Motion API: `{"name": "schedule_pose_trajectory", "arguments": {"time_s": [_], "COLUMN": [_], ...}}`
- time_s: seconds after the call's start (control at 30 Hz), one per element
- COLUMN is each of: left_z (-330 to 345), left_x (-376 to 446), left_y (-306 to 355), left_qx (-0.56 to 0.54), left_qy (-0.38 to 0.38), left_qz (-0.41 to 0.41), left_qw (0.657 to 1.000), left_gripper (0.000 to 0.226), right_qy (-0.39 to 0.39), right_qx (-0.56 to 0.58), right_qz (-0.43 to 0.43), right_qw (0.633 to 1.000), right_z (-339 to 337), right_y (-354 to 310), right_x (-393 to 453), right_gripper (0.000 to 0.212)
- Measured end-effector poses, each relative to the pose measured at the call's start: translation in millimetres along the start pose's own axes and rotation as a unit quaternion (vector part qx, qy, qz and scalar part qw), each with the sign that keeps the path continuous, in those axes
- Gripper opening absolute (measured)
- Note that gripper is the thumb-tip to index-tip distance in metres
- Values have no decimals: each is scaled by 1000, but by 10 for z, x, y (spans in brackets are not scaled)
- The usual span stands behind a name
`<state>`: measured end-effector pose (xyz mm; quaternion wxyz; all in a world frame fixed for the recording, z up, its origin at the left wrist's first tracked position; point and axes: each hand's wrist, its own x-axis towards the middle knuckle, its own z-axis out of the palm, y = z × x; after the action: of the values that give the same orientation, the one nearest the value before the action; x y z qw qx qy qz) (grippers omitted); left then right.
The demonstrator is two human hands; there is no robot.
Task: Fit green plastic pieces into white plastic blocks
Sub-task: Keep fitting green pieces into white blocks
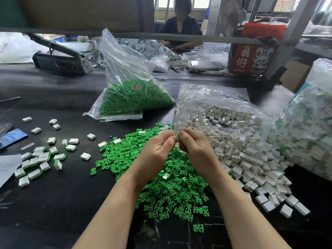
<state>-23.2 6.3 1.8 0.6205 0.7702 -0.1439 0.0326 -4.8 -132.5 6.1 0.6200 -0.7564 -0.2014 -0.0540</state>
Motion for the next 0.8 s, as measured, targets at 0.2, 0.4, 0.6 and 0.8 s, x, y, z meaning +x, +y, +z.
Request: {"name": "schedule_pose_trajectory", "arguments": {"time_s": [0.2,0.4,0.6,0.8], "left_z": [38,103,118,90], "left_x": [10,8,4,-6], "left_y": [1,23,29,41], "left_qx": [17,-13,-33,-36], "left_qy": [7,22,23,16], "left_qz": [13,8,-2,9], "left_qw": [1000,1000,999,999], "left_gripper": [44,43,42,37], "right_qy": [7,20,8,-8], "right_qx": [-18,-35,-32,-102], "right_qz": [-13,-14,-17,-63], "right_qw": [1000,999,999,993], "right_z": [10,17,44,-27], "right_y": [-37,-36,1,14], "right_x": [-9,-8,-30,-62], "right_gripper": [30,30,29,19]}}
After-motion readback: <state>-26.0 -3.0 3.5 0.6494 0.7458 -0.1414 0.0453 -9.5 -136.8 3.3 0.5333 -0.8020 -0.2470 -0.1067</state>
